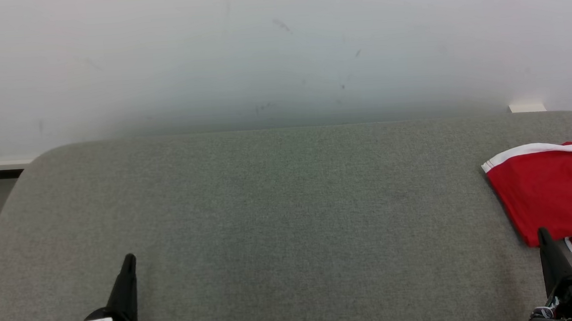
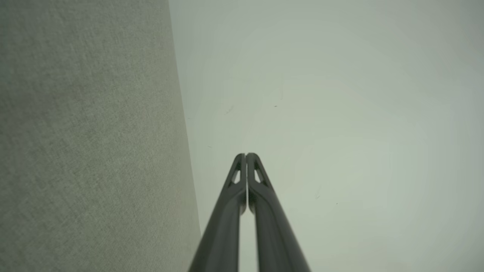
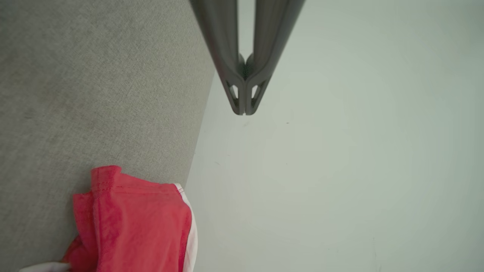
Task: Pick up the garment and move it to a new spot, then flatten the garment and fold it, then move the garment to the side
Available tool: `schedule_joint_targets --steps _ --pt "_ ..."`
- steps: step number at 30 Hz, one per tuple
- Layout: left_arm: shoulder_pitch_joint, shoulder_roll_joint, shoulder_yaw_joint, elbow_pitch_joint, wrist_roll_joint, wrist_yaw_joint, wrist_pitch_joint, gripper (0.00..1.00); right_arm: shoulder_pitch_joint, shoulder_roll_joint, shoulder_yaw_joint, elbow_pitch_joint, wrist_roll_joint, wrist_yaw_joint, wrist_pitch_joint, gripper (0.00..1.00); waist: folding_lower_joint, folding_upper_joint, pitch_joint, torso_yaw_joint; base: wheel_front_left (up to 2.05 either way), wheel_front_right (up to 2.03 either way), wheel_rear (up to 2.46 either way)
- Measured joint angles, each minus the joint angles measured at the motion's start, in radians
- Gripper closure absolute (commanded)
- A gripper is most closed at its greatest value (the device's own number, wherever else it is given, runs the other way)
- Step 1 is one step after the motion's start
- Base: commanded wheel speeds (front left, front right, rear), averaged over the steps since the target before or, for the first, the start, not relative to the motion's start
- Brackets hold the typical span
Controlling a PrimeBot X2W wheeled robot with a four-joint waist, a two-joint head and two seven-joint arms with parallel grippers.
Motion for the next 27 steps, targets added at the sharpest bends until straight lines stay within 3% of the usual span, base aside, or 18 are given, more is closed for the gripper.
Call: schedule_joint_targets --steps 27 --pt "0.000 -0.002 0.005 0.000 0.006 0.000 0.007 1.00 0.000 0.000 0.000 0.000 0.000 0.000 0.000 1.00 0.0000 0.0000 0.000 0.000 0.00 0.00 0.00"
